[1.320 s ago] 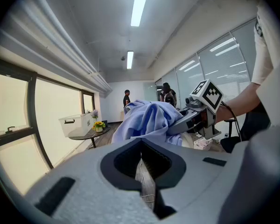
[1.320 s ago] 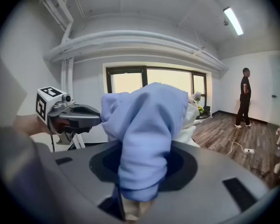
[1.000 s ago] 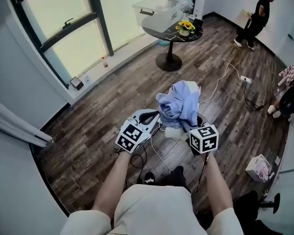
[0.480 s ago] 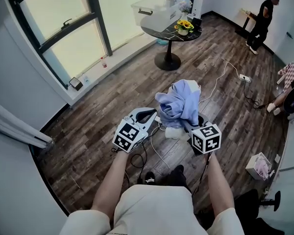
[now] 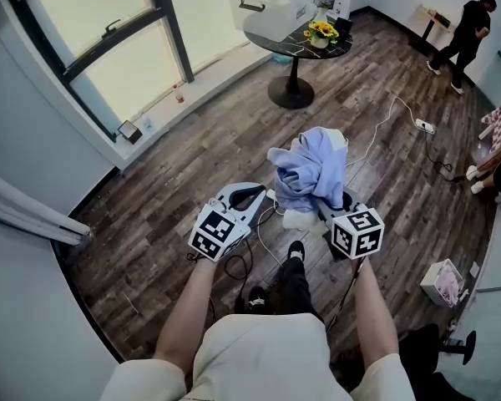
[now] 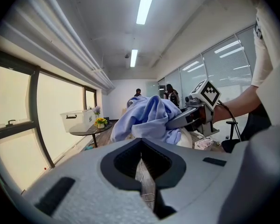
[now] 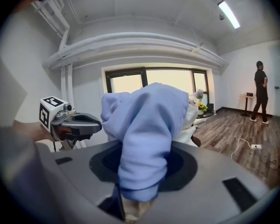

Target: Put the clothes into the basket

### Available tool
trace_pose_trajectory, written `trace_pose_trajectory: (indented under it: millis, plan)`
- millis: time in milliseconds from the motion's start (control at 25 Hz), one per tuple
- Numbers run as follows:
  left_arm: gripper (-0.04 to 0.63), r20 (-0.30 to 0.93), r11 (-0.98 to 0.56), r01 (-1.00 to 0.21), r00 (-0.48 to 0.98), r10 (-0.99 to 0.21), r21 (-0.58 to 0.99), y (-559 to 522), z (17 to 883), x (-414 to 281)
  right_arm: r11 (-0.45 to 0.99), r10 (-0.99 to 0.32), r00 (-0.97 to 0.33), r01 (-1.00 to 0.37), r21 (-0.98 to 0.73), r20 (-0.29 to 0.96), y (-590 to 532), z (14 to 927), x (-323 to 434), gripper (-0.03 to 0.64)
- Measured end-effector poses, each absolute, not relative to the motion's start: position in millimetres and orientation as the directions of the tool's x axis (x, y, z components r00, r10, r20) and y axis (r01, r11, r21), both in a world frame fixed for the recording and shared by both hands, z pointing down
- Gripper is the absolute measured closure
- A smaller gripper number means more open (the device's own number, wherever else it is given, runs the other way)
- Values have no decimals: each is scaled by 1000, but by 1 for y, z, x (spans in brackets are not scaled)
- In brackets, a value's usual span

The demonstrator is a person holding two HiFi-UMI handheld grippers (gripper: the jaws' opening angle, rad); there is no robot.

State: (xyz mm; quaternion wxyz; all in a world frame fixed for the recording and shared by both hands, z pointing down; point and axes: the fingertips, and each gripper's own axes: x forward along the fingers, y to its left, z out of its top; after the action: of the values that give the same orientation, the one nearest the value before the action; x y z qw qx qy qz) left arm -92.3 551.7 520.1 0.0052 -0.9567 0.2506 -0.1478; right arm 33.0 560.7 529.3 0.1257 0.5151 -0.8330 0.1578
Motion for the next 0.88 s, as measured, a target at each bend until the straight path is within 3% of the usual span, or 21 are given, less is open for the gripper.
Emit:
trace_pose_trajectory:
  millis: [560,880]
  plan:
    - [580,269,-828,-555,788,-554,-80,357,501,-35,494,-780,-501,-861,-122,374,354,508,101,446]
    - [580,265,-811,-580,772,-578,-79,296,502,-17,523,-768,-521,-846,-105,374,296,515,135,446]
